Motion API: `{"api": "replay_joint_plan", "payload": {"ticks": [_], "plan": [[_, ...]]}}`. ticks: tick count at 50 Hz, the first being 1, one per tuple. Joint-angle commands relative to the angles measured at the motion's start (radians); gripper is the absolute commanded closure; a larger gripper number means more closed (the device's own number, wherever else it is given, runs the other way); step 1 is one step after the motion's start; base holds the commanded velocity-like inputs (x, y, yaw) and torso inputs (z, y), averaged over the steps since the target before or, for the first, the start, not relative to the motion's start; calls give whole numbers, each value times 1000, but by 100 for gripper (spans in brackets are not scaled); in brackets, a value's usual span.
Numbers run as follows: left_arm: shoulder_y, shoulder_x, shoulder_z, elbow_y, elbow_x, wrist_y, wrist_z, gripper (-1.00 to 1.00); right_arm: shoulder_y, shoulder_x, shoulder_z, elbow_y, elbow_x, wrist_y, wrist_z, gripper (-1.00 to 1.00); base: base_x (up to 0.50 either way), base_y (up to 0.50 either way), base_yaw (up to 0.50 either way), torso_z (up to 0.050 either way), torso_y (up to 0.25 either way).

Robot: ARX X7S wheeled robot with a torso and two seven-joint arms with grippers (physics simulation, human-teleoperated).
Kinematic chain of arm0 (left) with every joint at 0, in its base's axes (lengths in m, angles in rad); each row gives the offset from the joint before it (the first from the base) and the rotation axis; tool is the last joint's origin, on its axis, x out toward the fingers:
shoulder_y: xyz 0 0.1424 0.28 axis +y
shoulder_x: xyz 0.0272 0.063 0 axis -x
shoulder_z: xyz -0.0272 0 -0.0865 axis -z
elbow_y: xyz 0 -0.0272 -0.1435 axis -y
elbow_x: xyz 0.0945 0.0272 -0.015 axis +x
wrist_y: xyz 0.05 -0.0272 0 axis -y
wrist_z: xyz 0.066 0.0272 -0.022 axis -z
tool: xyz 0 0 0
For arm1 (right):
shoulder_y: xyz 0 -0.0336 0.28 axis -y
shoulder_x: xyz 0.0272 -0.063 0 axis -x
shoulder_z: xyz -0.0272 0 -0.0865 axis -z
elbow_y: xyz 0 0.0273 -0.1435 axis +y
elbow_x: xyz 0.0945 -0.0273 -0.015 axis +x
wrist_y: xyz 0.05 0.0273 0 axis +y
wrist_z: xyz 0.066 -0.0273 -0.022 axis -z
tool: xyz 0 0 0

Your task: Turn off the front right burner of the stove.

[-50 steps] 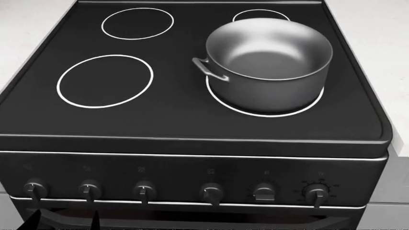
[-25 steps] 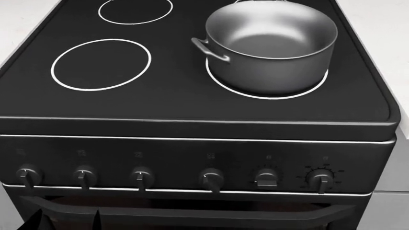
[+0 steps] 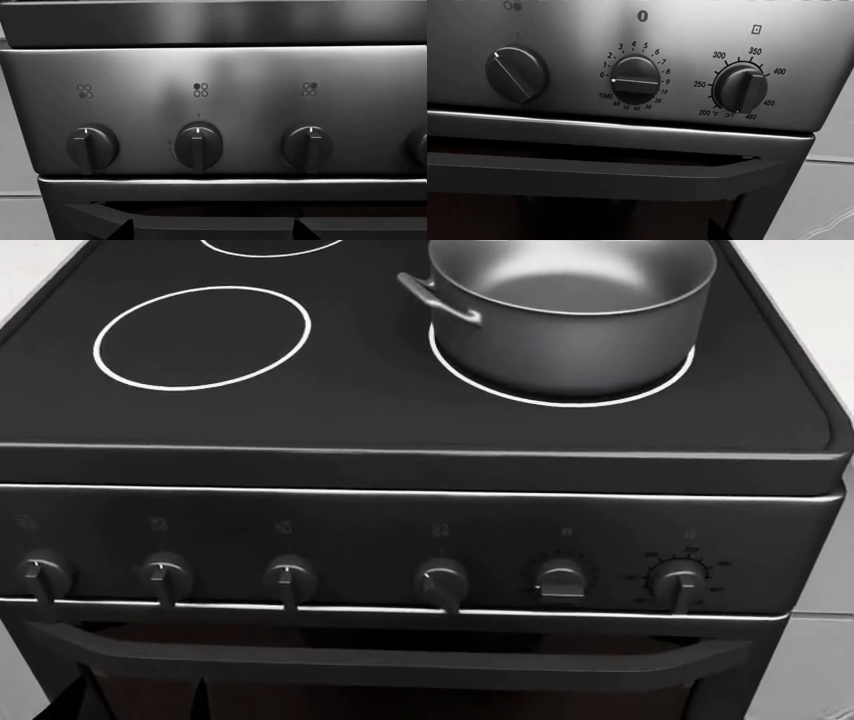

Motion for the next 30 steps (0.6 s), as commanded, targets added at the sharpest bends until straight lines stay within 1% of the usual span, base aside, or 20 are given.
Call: {"api": "replay_joint_plan", "payload": {"ticks": [1, 5, 18, 20, 30], "plan": [[-10, -2, 6, -31, -4, 21, 0, -100, 2, 3, -4, 1, 8, 3, 5, -100, 0, 0, 0, -50, 0], [-14, -1, 8, -47, -6, 33, 1, -100, 0, 5, -8, -2, 10, 4, 7, -100, 0, 0, 0, -50, 0], [-3, -10, 13, -8, -15, 7, -14, -100, 2, 9, -15, 2, 17, 3, 11, -100, 0, 0, 0, -50, 0], [-1, -9, 8, -11, -23, 24, -11, -100, 2, 9, -16, 4, 18, 2, 13, -100, 0, 0, 0, -46, 0], [1, -11, 5, -12, -35, 42, -15, -100, -4, 15, -28, -28, 7, 21, 29, -100, 0, 0, 0, -3, 0]]}}
